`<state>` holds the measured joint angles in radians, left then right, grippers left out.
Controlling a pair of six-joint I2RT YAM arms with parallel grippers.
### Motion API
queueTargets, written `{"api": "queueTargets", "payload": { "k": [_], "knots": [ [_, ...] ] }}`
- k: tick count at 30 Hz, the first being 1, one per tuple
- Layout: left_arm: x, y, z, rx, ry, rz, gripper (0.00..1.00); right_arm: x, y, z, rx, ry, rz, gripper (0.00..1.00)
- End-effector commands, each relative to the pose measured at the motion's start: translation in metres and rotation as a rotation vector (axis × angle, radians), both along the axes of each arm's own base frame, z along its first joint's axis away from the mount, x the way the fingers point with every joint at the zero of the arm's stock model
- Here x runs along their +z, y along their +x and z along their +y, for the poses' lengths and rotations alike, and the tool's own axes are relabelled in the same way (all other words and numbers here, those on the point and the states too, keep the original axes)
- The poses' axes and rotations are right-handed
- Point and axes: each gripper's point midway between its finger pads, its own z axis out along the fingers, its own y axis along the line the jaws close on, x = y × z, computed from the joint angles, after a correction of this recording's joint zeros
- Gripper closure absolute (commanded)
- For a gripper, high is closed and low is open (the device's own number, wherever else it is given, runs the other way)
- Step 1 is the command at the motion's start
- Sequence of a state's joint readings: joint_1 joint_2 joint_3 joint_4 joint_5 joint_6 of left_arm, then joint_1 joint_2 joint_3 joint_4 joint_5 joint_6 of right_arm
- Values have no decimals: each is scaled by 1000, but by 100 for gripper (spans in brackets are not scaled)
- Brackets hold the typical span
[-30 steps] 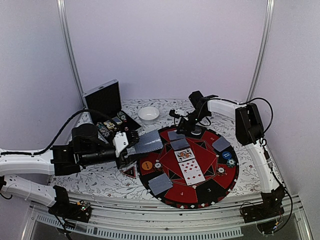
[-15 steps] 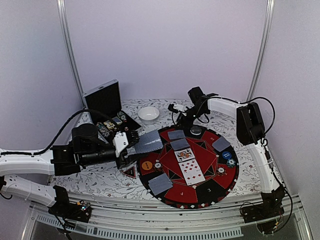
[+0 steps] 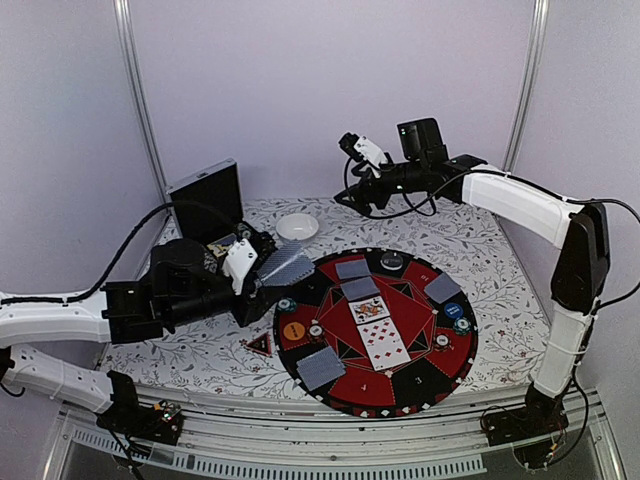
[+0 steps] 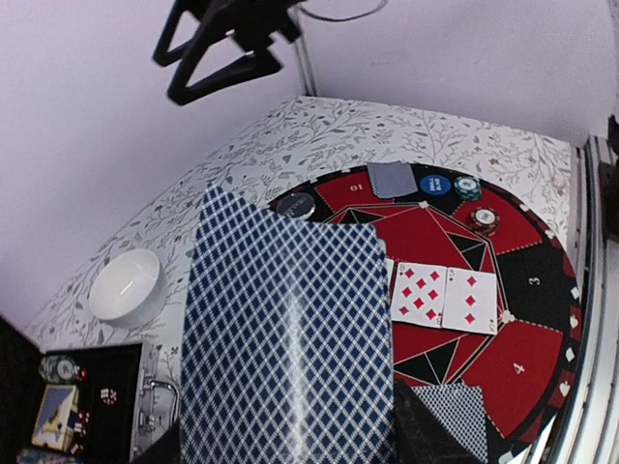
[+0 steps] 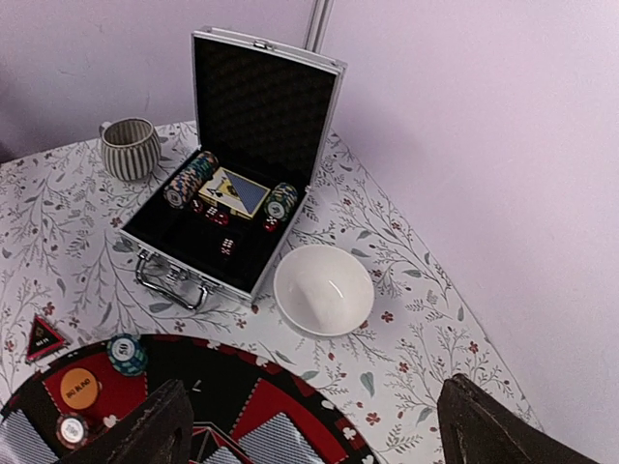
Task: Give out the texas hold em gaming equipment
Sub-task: Place the face-down deck piles at the center of the board.
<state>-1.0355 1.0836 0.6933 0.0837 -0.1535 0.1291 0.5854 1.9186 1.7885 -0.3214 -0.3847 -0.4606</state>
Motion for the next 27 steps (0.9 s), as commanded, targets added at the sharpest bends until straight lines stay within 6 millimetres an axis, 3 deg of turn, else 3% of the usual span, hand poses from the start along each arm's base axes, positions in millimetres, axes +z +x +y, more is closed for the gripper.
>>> {"api": "queueTargets", "payload": {
  "k": [1,7,14,22,27],
  "knots": [
    [-28,13,42,267,-111,162,50,-2,-26,-1,-54,31,38,10],
    [-87,13,95,547,-194,336,50,26,-76,-5,-28,101,28,10],
    [-149,9,145,785,-222,448,49,29,-127,10,20,111,53,10],
    [-192,3,175,879,-219,530,48,22,-157,30,63,91,74,10],
    [-198,3,177,898,-215,541,46,17,-163,35,54,86,98,10]
  ]
}}
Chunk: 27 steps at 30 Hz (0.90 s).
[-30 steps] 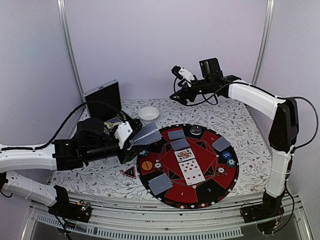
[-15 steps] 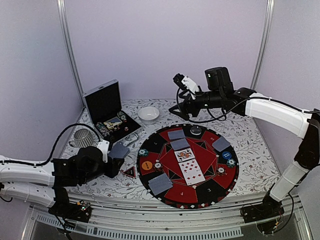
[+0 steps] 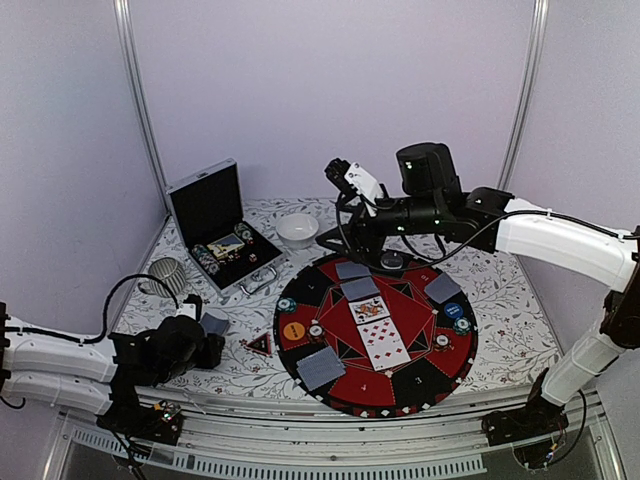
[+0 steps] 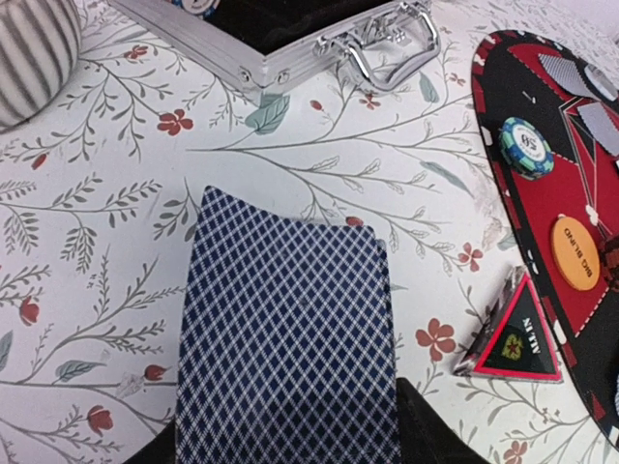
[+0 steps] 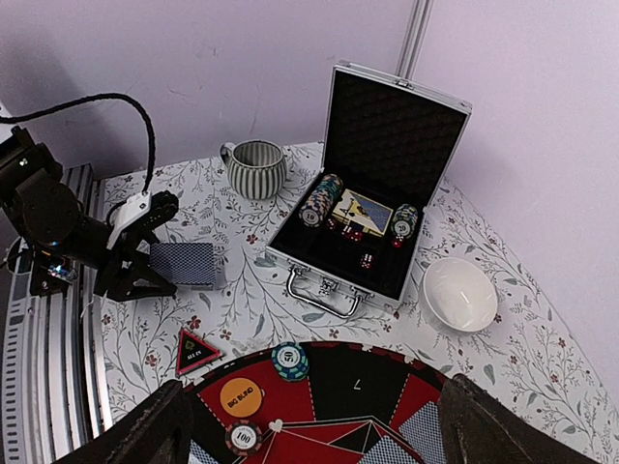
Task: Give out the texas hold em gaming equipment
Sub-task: Place the face-down deck piles at the center of the board.
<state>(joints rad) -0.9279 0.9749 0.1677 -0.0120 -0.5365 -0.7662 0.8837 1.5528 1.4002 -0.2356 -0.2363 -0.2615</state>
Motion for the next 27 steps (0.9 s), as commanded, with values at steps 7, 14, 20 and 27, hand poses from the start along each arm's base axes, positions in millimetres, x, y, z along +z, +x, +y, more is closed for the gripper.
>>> {"api": "queueTargets", "payload": {
  "k": [7,14,20,27],
  "knots": [
    [-15,3,4,107,-34,60,42,-13,-14,10,-17,-30,41,10],
    [-37,-5,5,111,-5,139,40,-19,-22,17,-3,-43,59,10],
    [-38,-5,6,121,12,153,25,-38,-25,31,-28,-78,119,10],
    [-27,-7,10,155,4,141,14,-81,-28,61,-101,-141,234,12]
  ]
}}
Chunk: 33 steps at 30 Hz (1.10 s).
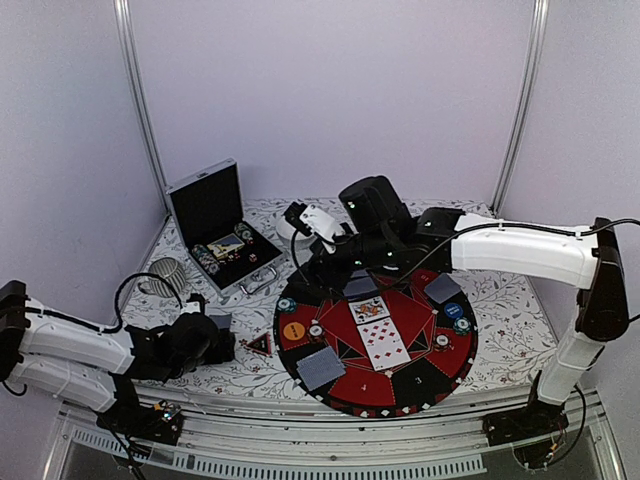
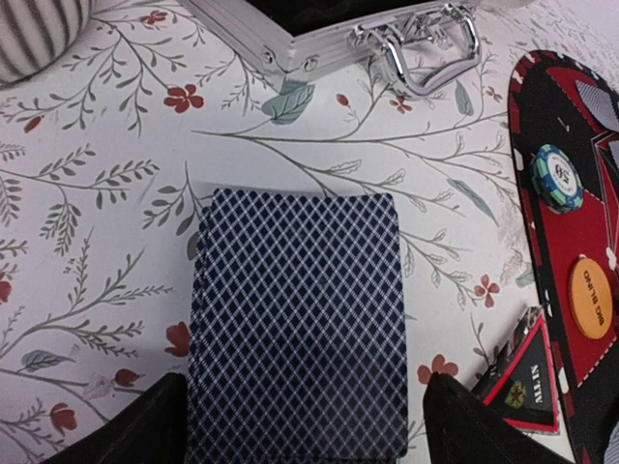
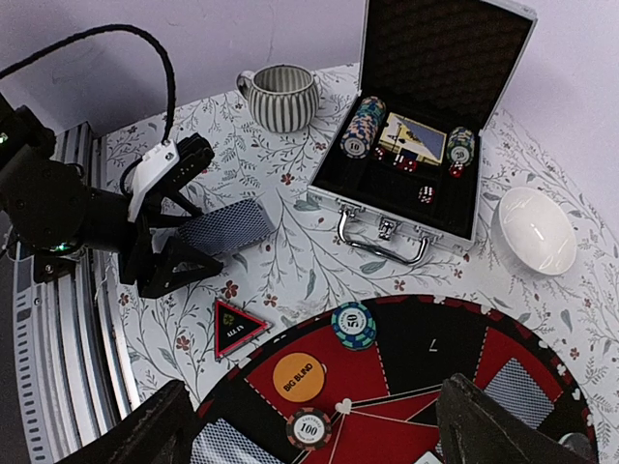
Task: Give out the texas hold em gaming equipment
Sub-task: Place the face-down deck piles at the center of the board, then adjust the all-in button at the corner of the board.
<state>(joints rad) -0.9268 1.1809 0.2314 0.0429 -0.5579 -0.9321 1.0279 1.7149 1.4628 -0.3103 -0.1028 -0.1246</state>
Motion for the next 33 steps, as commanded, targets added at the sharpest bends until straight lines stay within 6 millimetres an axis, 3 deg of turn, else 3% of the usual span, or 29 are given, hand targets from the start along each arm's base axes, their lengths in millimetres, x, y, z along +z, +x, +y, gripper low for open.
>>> {"api": "queueTargets", "payload": {
  "k": [1,4,6,8,16,22,25,29,33],
  "knots": [
    [-8,-15,16,37,43,76,13,-21,-1,17,-91,-14,109,13],
    [15,-10,11,50,8,32,10,-48,-5,30,-142,-36,187,17],
    [32,-6,7,54,-35,-6,2,-70,-10,37,-174,-69,228,19],
    [51,-1,7,69,-67,-51,2,-89,-18,45,-180,-93,270,20],
    [125,14,35,179,-8,-221,2,-145,-44,87,-148,-157,347,20],
    [135,22,43,164,9,-232,2,-186,-35,101,-186,-254,361,19],
    [155,27,42,133,2,-284,2,-213,-36,103,-179,-305,378,19],
    [175,31,40,96,-10,-347,2,-230,-36,106,-184,-330,393,18],
    [176,30,40,80,-16,-366,2,-242,-32,102,-208,-359,377,18]
  ]
}}
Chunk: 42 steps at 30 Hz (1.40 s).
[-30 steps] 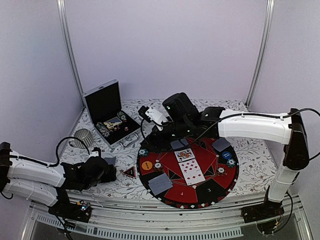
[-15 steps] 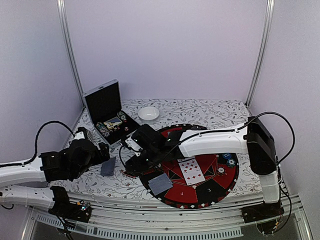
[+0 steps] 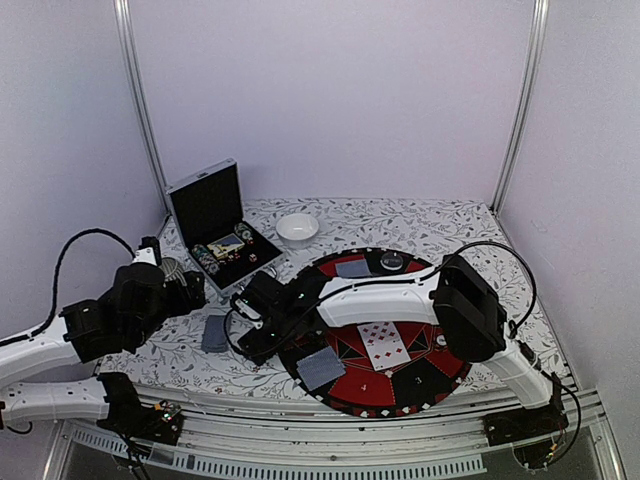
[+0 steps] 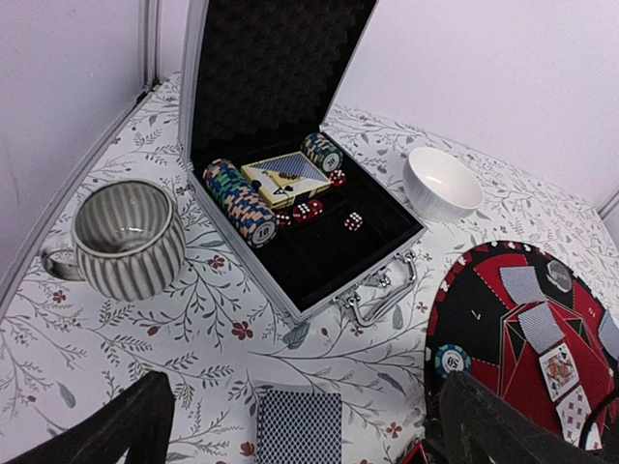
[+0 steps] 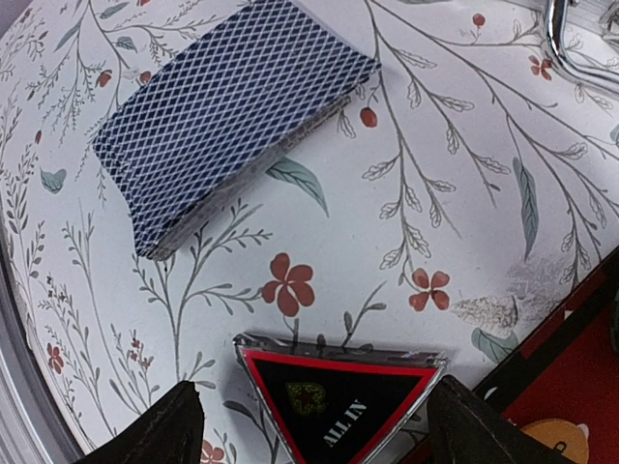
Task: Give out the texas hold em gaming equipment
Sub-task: Adjust the all-in button at the corner of the board.
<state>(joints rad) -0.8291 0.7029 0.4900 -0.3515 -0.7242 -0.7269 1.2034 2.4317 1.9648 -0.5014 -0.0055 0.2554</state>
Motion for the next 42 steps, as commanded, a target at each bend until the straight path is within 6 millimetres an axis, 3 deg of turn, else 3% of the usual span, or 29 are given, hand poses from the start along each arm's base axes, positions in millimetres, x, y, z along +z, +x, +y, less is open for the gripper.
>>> {"api": "queueTargets", "payload": {
  "k": [1,9,14,23,31,37,42],
  "knots": [
    [13,4,-2,-35,7,-52,2,-29,4,-12,-28,-85,3,18],
    [13,-3,1,-57,-28,-77,2,-41,-3,6,98,-90,4,22],
    [18,-10,7,-60,-61,-105,2,-51,-35,2,206,-137,9,24],
    [18,-16,12,-78,-56,-117,2,-40,-84,8,399,-165,-99,20],
    [16,-16,7,-102,-57,-109,2,-28,-72,-3,375,-202,-177,8],
    [16,-16,3,-123,-52,-108,2,-9,-84,-19,571,-155,-126,6],
    [14,-15,2,-123,-53,-102,2,-11,-84,-27,733,-135,-108,5]
  ]
}}
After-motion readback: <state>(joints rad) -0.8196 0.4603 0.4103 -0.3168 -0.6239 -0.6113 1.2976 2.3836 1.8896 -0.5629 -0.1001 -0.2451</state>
